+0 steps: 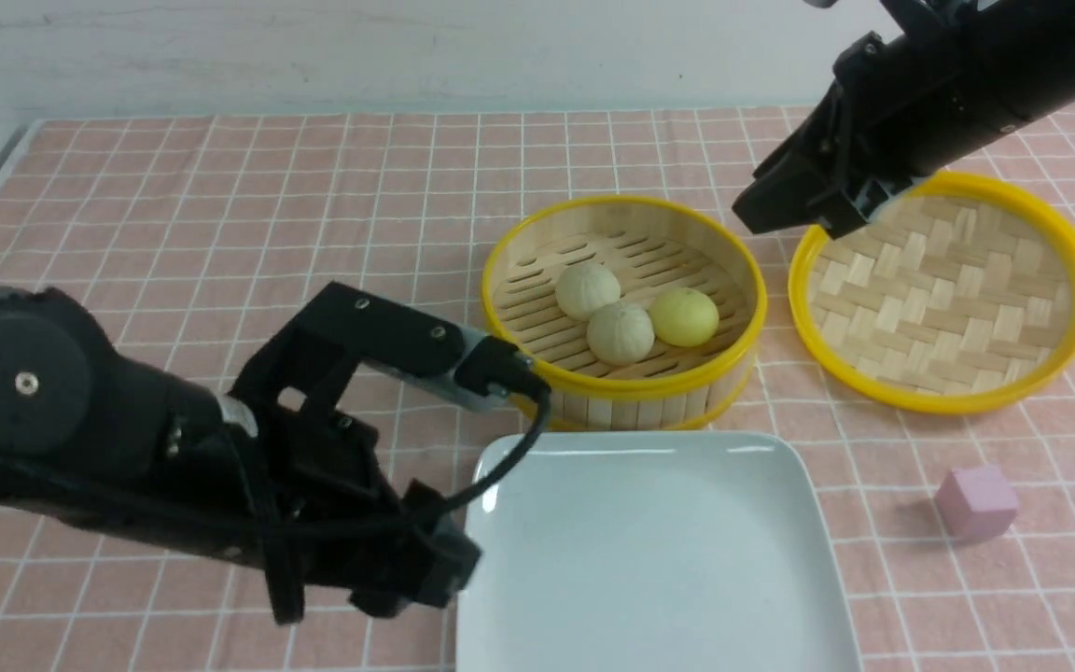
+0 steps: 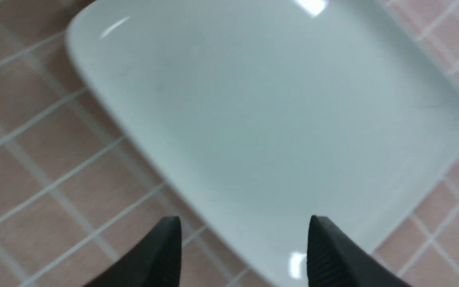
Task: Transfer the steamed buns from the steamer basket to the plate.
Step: Use the right arm to grab the steamed stuffed bun that is closest to it, then use the right arm to put the steamed stuffed bun into the plate, then use the right arm to grab the steamed stuffed bun that is closest to it, then use the right arm to put the steamed stuffed bun into the plate
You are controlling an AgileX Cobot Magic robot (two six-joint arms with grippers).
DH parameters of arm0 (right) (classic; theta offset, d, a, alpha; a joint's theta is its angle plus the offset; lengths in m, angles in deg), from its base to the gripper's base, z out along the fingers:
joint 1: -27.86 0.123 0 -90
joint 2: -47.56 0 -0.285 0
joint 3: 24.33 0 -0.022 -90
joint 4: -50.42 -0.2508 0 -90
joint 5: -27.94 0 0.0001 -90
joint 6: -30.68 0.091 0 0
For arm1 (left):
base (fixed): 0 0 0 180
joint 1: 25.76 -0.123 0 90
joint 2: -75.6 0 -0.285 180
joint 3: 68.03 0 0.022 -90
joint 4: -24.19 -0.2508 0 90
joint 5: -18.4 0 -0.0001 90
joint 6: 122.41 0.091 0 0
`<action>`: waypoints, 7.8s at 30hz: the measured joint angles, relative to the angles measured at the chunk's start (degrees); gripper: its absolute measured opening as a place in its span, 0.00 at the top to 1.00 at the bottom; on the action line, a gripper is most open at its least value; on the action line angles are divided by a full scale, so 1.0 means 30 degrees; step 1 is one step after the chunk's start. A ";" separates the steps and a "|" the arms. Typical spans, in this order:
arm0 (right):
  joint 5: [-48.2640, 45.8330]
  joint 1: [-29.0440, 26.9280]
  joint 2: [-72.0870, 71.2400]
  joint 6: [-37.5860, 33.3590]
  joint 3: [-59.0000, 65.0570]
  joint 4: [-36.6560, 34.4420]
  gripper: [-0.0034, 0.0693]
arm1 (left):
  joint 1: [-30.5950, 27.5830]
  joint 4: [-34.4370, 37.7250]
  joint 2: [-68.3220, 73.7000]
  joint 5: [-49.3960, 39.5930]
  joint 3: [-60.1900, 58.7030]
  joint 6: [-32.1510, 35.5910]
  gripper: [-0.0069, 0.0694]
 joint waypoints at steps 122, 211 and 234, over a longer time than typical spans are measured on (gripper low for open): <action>-0.1415 0.4165 0.0058 0.9363 0.2922 0.6535 0.94 | 0.0000 -2.1045 0.0092 0.3541 0.2711 -2.0298 0.33; 0.1937 0.4180 0.4559 1.0586 -0.4656 0.9326 0.92 | 0.0000 -2.1757 0.0092 0.3732 0.2711 -2.0298 0.33; -0.1827 0.4180 0.5850 0.6299 0.0372 0.2894 0.92 | 0.0000 -2.1819 0.0092 0.4401 0.2711 -2.0317 0.33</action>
